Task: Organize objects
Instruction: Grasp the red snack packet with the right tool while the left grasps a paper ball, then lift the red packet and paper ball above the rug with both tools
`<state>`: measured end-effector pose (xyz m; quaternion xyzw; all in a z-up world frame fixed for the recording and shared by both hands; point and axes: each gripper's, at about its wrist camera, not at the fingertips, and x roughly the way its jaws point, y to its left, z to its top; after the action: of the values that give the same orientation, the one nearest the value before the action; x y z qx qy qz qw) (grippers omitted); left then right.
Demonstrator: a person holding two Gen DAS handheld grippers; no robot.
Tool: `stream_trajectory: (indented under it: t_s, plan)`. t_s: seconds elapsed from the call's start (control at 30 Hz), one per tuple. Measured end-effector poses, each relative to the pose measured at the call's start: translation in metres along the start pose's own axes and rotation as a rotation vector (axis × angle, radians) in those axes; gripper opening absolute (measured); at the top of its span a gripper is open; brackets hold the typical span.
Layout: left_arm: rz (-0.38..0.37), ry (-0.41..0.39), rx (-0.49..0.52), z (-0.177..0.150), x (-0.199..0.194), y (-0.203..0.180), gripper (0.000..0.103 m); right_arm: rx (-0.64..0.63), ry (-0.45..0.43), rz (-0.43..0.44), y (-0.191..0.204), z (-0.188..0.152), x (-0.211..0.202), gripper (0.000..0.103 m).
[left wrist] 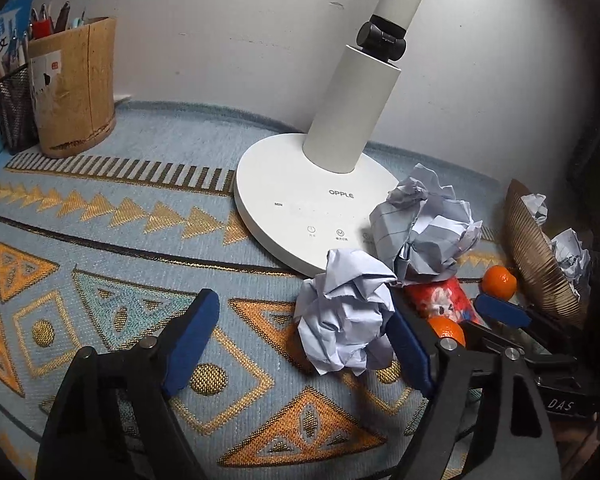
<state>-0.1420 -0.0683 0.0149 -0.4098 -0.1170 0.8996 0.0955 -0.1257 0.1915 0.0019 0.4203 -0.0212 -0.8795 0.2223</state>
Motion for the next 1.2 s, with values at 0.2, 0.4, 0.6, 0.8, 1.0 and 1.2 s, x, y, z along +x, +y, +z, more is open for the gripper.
stream_trajectory:
  t_s: [0.2, 0.4, 0.6, 0.8, 1.0, 1.2]
  plan:
    - [-0.027, -0.017, -0.043, 0.0, -0.001, 0.006, 0.079, -0.207, 0.053, -0.063, 0.041, -0.004, 0.014, 0.07]
    - [-0.026, -0.016, -0.042, 0.0, -0.003, 0.005, 0.079, -0.21, 0.058, -0.082, 0.041, -0.003, 0.018, 0.071]
    - [-0.146, 0.0, -0.06, -0.002, 0.0, 0.007, 0.036, -0.184, 0.039, -0.133, 0.043, 0.0, 0.016, 0.044]
    - [-0.104, -0.045, -0.032, -0.004, -0.01, 0.002, 0.033, -0.117, -0.025, -0.053, 0.03, 0.001, 0.0, 0.035]
    - [-0.079, -0.127, -0.041, -0.003, -0.025, 0.006, 0.033, -0.067, -0.152, -0.036, 0.022, -0.003, -0.026, 0.035]
    - [-0.067, -0.124, -0.055, -0.002, -0.025, 0.01, 0.033, -0.067, -0.313, -0.034, 0.026, -0.012, -0.057, 0.035]
